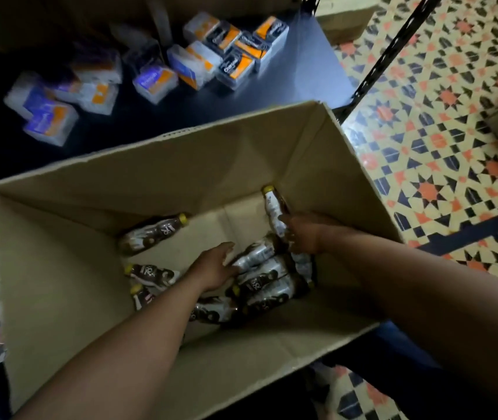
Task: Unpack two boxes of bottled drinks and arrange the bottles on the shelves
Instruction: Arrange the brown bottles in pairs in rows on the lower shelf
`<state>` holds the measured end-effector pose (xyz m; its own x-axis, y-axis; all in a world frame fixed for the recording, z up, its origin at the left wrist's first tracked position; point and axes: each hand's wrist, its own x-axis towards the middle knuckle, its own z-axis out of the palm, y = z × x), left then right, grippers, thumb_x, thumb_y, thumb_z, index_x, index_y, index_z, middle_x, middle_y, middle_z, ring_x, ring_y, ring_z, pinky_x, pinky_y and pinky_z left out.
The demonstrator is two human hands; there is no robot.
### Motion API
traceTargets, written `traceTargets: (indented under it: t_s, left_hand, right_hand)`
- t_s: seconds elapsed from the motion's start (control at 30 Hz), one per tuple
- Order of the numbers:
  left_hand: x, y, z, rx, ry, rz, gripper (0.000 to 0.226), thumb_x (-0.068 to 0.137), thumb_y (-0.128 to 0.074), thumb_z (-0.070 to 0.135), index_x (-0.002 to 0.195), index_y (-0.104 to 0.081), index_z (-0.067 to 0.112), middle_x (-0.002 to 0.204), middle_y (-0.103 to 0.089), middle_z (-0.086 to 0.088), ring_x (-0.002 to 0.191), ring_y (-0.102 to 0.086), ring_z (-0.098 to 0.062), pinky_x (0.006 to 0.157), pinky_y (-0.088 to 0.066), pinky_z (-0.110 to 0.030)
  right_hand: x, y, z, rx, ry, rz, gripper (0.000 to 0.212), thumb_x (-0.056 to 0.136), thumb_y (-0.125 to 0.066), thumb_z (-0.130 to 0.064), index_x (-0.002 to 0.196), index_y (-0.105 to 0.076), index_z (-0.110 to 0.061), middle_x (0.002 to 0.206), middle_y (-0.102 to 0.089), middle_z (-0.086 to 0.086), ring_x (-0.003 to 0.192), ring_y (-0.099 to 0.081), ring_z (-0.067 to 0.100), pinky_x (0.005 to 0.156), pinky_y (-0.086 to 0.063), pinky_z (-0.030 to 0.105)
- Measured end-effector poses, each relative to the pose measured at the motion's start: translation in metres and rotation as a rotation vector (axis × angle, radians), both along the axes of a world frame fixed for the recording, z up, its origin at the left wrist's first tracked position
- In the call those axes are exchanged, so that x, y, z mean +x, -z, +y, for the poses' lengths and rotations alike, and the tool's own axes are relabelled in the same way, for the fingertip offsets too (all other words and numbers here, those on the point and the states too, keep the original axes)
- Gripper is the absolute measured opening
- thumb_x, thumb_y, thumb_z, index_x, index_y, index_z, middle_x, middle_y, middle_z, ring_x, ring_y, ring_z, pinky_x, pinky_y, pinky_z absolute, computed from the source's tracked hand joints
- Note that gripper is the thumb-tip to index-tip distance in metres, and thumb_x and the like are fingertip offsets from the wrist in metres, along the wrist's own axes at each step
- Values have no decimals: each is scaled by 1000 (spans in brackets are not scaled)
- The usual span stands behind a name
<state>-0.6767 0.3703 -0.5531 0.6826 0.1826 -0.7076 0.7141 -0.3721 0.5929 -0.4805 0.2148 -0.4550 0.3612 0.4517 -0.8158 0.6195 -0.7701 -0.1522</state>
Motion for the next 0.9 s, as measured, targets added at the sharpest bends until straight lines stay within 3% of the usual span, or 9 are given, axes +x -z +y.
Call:
traceTargets:
  t_s: [0.2, 0.43, 0.63, 0.7, 0.8, 0.9]
  left_hand:
    - [-6, 21, -13, -11, 52, 39, 65, 90, -73, 37, 148, -45, 31, 146, -55, 2, 131, -54, -22, 106, -46, -38]
    - [-17, 14, -28, 46, -15, 13, 57, 92, -70, 35, 143, -47, 35, 135, -63, 1, 121, -61, -26, 99, -51, -41]
    - [-28, -7, -34, 111, -146, -121, 46, 95, -68, 23, 139, -57, 26, 134, -63, 2, 121, -58, -21, 94, -45, -28]
    - [-33, -17, -32, 96, -195, -177, 34, 94, -69, 22, 127, -64, 30, 123, -67, 7, 114, -61, -16, 93, -47, -26]
    - [-33, -28, -26, 65, -271, -252, 25, 95, -67, 18, 102, -62, 41, 106, -67, 15, 101, -63, -8, 83, -47, -22]
    - [-30, -33, -19, 57, -335, -329, 20, 96, -67, 19, 112, -66, 31, 113, -67, 6, 104, -63, -7, 90, -53, -32]
  right_hand:
    - [-6, 16, -11, 23, -64, -49, 72, 92, -72, -28, 154, -35, -19, 152, -46, 13, 133, -50, 34, 105, -46, 44]
    - [-17, 21, -32, 81, -71, -123, 59, 98, -62, -33, 151, -38, -21, 149, -45, 13, 135, -41, 35, 105, -42, 40]
    - [-31, 27, -45, 48, -50, -207, 59, 102, -52, -21, 156, -29, -16, 159, -23, 16, 143, -30, 37, 114, -37, 45]
    - [-33, 29, -49, 90, 34, -183, 47, 103, -51, -23, 147, -38, -13, 153, -28, 18, 135, -42, 38, 107, -42, 43]
    - [-37, 29, -53, 198, 161, -133, 32, 97, -60, -21, 126, -48, -16, 133, -56, 17, 112, -60, 35, 90, -49, 39]
    - [-42, 26, -56, 297, 339, -113, 50, 90, -71, -19, 133, -46, -22, 125, -65, 13, 110, -64, 35, 92, -53, 41]
